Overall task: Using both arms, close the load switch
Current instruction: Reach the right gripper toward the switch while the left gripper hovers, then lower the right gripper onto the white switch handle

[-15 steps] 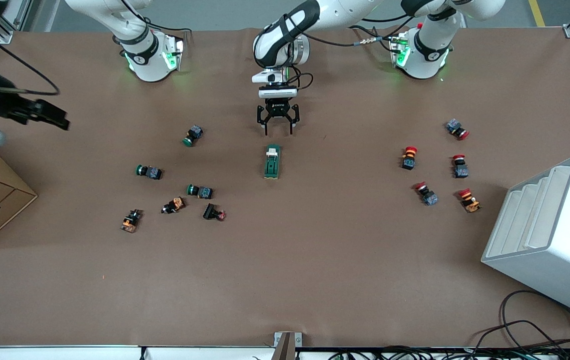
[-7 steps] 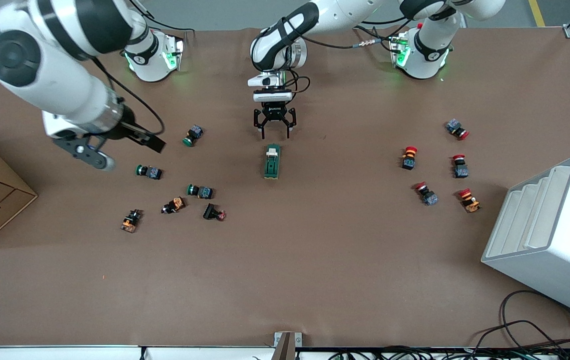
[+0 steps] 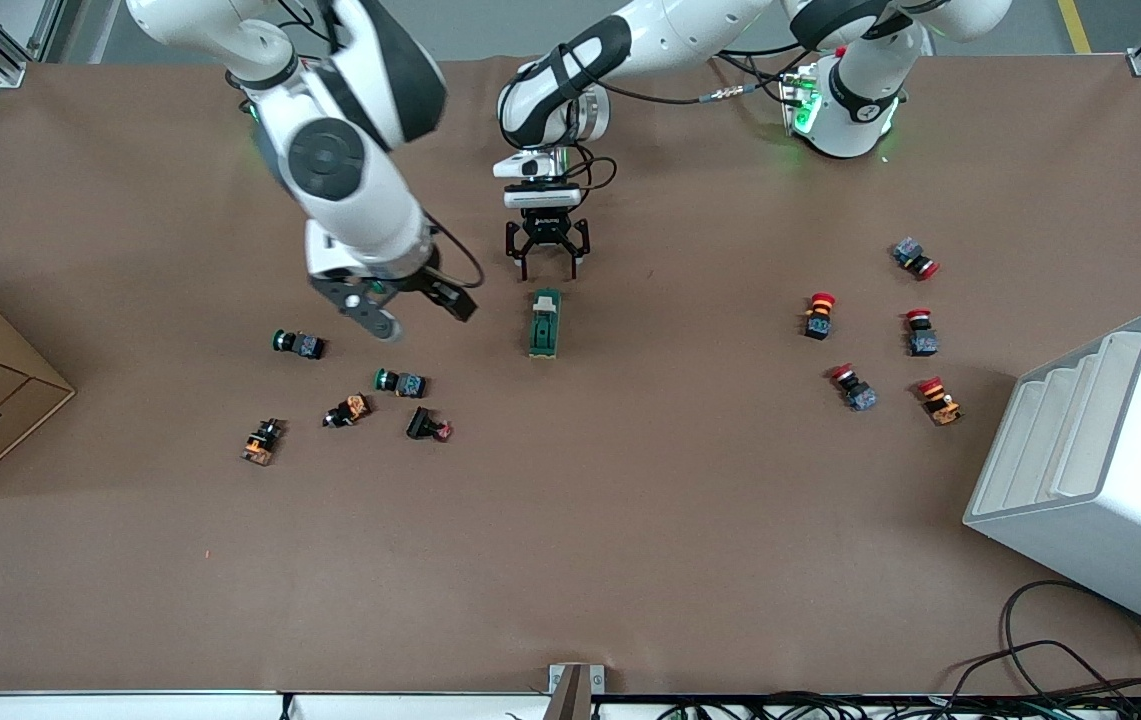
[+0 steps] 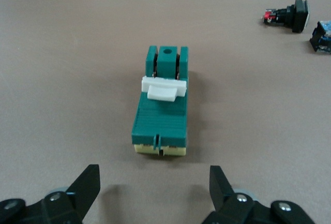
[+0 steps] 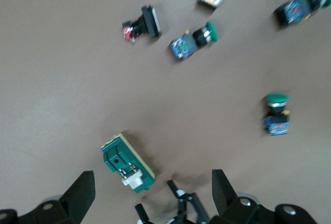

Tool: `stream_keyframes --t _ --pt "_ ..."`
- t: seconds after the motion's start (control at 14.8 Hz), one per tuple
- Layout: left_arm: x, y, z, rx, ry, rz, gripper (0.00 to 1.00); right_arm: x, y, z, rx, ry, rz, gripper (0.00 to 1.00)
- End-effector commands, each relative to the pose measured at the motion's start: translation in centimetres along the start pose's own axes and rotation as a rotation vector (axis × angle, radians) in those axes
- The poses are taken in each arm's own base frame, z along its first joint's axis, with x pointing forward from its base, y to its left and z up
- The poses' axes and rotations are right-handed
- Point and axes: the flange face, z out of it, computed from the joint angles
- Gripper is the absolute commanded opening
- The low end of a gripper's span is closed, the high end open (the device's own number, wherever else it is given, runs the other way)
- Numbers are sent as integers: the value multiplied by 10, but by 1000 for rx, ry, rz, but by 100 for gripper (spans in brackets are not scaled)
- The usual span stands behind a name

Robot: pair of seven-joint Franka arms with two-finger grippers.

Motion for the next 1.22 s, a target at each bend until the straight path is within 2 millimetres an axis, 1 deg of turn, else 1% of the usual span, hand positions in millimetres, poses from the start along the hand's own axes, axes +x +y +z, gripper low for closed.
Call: stream_keyframes --t 0.0,0.14,0.2,0.27,0.34,0.47,0.54,0.61,0.68,0.81,1.08,1.15 --pt "-7 6 9 -8 56 5 94 -27 -25 43 27 16 81 100" --pt "-12 4 14 -21 68 -24 94 -50 -39 74 41 25 86 100" --pt "-13 8 13 -29 70 -37 99 -53 -44 91 43 29 94 100" --pt "-18 11 11 -34 66 -51 99 -53 -46 104 41 31 95 100" --pt "-25 15 11 -29 74 -82 99 -58 -49 117 39 33 86 100" --pt "-33 16 18 -11 118 -137 100 -65 -55 142 49 39 73 100" --pt "-34 14 23 -16 136 -132 100 -69 -57 153 44 41 67 100" --pt "-34 13 25 -17 146 -126 100 -72 -58 162 41 42 60 100" --pt "-39 15 20 -27 146 -112 100 -76 -59 170 44 43 54 100" --pt "-45 13 21 -28 157 -98 100 -92 -61 185 39 31 19 100" --pt "-48 13 20 -28 156 -84 100 -114 -63 195 49 12 -12 100" --pt "-50 12 19 -26 155 -58 100 -117 -63 197 48 11 -13 100"
